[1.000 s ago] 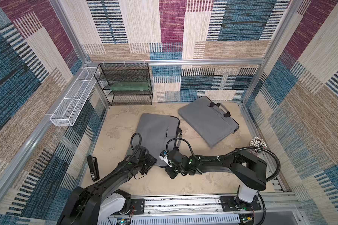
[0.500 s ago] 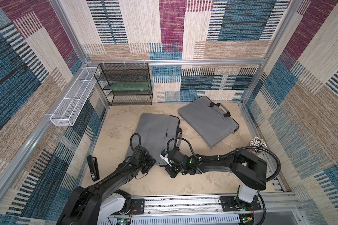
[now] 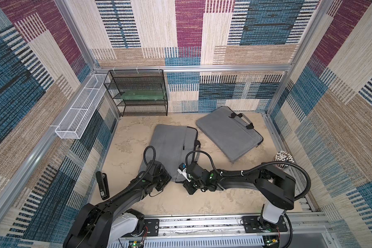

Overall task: Open the zippered laptop bag and take out the laptop
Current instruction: Unzip the zipper on the zippered laptop bag.

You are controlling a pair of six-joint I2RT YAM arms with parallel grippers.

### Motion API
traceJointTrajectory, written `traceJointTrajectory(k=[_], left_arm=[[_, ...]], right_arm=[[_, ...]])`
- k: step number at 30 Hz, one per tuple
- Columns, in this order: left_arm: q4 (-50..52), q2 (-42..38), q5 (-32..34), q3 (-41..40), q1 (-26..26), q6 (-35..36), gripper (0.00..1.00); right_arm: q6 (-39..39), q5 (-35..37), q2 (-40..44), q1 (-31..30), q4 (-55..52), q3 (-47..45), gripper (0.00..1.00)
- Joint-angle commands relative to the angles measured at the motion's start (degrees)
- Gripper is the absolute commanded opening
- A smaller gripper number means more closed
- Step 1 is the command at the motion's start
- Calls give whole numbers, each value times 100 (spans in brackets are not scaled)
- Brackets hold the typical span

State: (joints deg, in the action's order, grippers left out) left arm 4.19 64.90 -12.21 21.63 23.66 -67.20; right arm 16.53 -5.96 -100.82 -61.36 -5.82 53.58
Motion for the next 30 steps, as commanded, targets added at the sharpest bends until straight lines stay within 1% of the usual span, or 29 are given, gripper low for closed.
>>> traceJointTrajectory(k=[1, 19, 30], left_arm=[[465, 63, 272, -1, -2, 172, 0], [609, 16, 516, -68, -2, 216, 0], [713, -39, 631, -97, -4, 234, 0]], right_arm=[[99, 62, 54, 17, 21, -27, 0], [192, 356, 220, 74, -97, -181, 0], [287, 398, 326, 133, 22, -336, 0]])
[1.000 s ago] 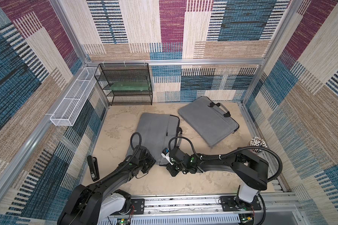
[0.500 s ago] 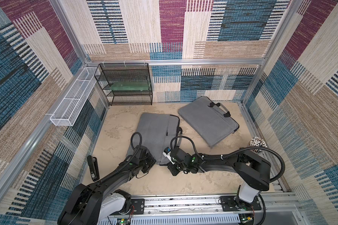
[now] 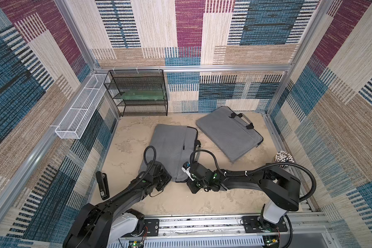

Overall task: Open the zippered laptop bag and take out the laptop
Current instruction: Unzip the zipper on the zippered laptop bag.

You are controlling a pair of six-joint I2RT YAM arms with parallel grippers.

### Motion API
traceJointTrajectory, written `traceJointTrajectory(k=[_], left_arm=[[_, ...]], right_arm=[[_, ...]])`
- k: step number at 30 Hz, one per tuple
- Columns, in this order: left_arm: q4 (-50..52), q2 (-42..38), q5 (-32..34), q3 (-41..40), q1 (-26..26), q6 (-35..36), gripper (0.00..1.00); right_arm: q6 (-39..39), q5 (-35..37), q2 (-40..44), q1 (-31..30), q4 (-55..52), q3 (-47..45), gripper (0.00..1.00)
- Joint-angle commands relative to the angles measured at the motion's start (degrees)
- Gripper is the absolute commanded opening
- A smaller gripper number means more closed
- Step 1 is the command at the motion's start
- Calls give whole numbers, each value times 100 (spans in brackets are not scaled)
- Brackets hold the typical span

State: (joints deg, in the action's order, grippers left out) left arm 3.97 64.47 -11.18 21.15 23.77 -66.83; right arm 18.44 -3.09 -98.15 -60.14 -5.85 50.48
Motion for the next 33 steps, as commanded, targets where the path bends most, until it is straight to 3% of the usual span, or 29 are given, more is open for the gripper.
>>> traceJointTrajectory(k=[1, 12, 33], left_arm=[[750, -8, 540, -58, -13, 192, 0], [921, -259, 772, -129, -13, 223, 0], [484, -31, 791, -295, -15, 91, 0]], right_arm=[[104, 116, 72, 5, 28, -33, 0], [331, 243, 43, 370, 134, -90, 0], [459, 159, 54, 448, 154, -169, 0]])
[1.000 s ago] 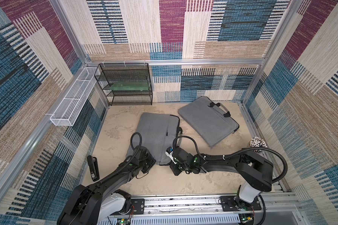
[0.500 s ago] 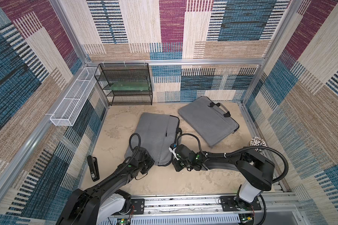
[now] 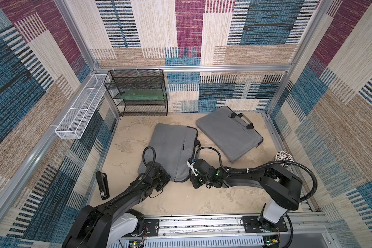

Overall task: Open the zippered laptop bag and take out the laptop
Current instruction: Unzip the zipper on the zippered laptop bag.

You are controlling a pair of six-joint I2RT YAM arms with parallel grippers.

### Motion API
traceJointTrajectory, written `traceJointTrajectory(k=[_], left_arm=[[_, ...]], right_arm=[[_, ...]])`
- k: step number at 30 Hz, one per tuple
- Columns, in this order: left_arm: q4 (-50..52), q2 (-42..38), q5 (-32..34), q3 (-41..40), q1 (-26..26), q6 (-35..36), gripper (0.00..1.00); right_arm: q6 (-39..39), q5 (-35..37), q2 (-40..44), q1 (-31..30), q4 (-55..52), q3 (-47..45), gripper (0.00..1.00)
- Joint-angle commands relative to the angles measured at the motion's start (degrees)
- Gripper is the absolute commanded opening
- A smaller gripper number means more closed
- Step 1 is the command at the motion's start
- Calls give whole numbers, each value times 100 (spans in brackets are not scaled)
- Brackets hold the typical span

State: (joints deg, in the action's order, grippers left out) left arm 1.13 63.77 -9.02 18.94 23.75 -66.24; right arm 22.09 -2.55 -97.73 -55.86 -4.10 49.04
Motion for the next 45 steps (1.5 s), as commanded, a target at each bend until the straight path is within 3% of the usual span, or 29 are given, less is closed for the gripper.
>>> traceJointTrajectory(k=[1, 33, 45], left_arm=[[771, 39, 600, -65, -11, 24, 0], [1109, 67, 1033, -165, -19, -73, 0], [1369, -402, 1208, -377, -21, -245, 0]], right_arm=[[115, 99, 17, 31, -23, -33, 0], [92, 646, 70, 391, -21, -179, 0], [164, 1056, 98, 459, -38, -187, 0]])
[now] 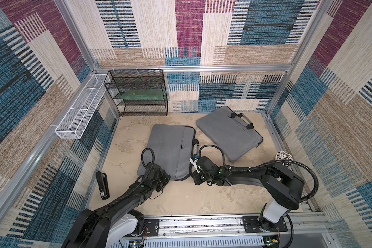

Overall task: Open the zippered laptop bag and take out the laptop
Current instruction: Unzip the zipper on the zippered laptop bag.

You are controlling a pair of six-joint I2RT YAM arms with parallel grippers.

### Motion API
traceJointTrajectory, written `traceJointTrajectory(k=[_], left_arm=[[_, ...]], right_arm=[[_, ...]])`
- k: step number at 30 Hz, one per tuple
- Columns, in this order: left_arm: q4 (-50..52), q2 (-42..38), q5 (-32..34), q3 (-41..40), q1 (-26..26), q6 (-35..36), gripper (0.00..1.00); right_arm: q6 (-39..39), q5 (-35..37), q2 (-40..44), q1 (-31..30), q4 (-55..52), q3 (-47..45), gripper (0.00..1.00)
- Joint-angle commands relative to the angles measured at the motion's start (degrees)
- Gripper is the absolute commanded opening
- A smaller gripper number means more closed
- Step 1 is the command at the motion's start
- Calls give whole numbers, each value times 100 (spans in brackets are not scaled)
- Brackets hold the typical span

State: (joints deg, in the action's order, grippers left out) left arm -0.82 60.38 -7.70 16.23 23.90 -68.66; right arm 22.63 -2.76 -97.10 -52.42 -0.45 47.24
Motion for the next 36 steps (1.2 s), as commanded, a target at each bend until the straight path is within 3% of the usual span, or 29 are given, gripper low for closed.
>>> traceJointTrajectory(k=[1, 14, 23, 36], left_arm=[[1580, -119, 1102, -122, -42, -20, 0], [1589, -628, 1324, -330, -51, -1, 0], [1277, -177, 1197, -13, -136, 589, 0], [974, 680, 846, 322, -311, 878, 0]], right_arm=[[127, 1068, 31, 123, -395, -5, 0], [120, 895, 108, 173, -340, -106, 0], [-166, 505, 174, -297, -471, -243, 0], [26, 1445, -235, -690, -975, 139, 0]])
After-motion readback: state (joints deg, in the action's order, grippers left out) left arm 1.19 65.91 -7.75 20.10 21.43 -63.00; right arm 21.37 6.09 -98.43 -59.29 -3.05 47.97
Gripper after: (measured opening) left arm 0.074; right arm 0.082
